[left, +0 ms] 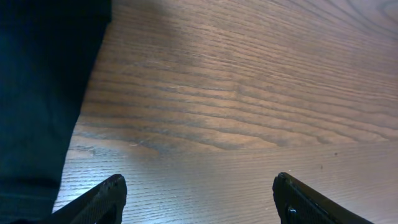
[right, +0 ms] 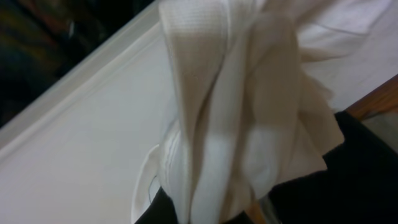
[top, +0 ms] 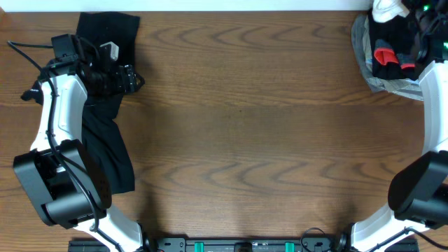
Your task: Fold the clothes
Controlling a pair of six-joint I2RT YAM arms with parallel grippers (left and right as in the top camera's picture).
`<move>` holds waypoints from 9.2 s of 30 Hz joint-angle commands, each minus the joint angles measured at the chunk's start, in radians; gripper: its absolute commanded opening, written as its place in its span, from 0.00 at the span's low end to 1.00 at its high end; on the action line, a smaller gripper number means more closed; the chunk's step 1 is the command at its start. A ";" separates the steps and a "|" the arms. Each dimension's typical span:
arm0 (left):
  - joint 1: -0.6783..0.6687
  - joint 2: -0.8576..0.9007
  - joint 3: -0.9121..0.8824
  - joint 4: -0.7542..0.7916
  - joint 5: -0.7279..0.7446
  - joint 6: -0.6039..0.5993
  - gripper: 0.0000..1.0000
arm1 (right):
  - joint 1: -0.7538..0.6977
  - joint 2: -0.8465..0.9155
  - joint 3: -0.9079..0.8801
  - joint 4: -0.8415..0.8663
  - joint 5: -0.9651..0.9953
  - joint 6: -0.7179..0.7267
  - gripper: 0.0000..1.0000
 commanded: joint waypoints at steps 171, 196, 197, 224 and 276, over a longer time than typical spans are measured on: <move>-0.028 0.017 0.003 0.047 -0.024 0.002 0.98 | -0.232 -0.198 0.013 0.241 -0.224 -0.633 0.99; -0.028 0.017 0.003 0.046 -0.024 0.002 0.98 | -0.232 -0.566 0.013 0.164 -0.224 -0.634 0.99; -0.028 0.017 0.003 0.047 -0.024 0.002 0.98 | -0.226 -0.575 0.013 0.114 -0.224 -0.633 0.99; -0.028 0.017 0.003 0.046 -0.024 0.002 0.98 | 0.180 -1.195 -0.877 -0.214 -0.094 -0.690 0.99; -0.028 0.017 0.003 0.047 -0.024 0.002 0.98 | 0.164 -1.834 -1.684 0.012 -0.063 -0.690 0.99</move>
